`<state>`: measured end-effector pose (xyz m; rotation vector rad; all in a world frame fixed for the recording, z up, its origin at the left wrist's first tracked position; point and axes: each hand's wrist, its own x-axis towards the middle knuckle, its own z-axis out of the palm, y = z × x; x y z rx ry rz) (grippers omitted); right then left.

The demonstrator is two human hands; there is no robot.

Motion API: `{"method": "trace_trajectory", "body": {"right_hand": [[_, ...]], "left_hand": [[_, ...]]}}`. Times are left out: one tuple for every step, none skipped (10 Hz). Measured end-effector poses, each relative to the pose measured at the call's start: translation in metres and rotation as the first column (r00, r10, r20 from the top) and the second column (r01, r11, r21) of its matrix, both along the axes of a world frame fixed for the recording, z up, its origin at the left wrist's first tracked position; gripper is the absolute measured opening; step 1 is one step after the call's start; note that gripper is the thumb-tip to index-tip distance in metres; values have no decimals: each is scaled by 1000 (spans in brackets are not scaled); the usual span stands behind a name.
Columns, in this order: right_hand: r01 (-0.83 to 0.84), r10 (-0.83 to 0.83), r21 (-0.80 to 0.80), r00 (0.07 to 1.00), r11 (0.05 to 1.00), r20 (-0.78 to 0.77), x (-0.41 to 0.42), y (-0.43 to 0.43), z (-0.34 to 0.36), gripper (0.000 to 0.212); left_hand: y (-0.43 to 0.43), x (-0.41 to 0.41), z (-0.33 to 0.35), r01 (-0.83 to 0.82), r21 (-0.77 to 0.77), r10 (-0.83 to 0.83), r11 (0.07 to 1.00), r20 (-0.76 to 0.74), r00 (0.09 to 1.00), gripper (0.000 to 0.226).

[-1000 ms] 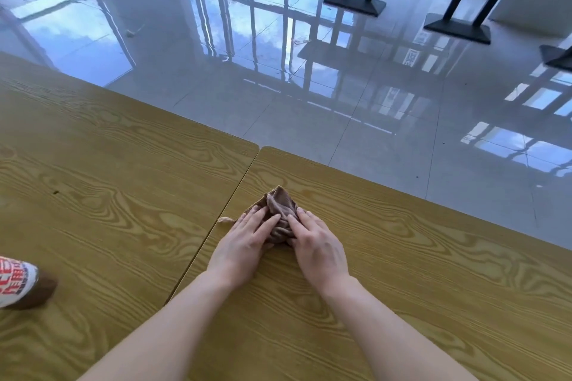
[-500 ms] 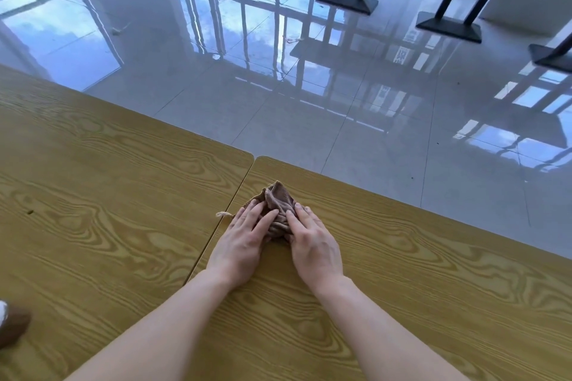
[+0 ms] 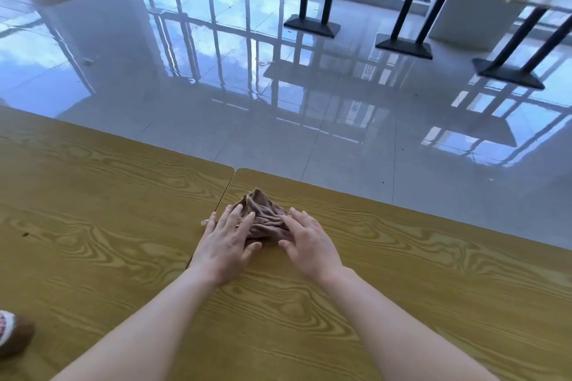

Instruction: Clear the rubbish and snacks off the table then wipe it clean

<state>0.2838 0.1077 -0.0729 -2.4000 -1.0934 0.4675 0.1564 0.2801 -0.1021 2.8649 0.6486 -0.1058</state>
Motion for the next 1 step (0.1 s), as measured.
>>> {"method": "trace_trajectory", "body": {"right_hand": [[17, -18, -40, 1000, 999, -7, 0, -20, 18, 59]], "left_hand": [[-17, -1, 18, -2, 4, 2, 1000, 14, 1000, 71]]}}
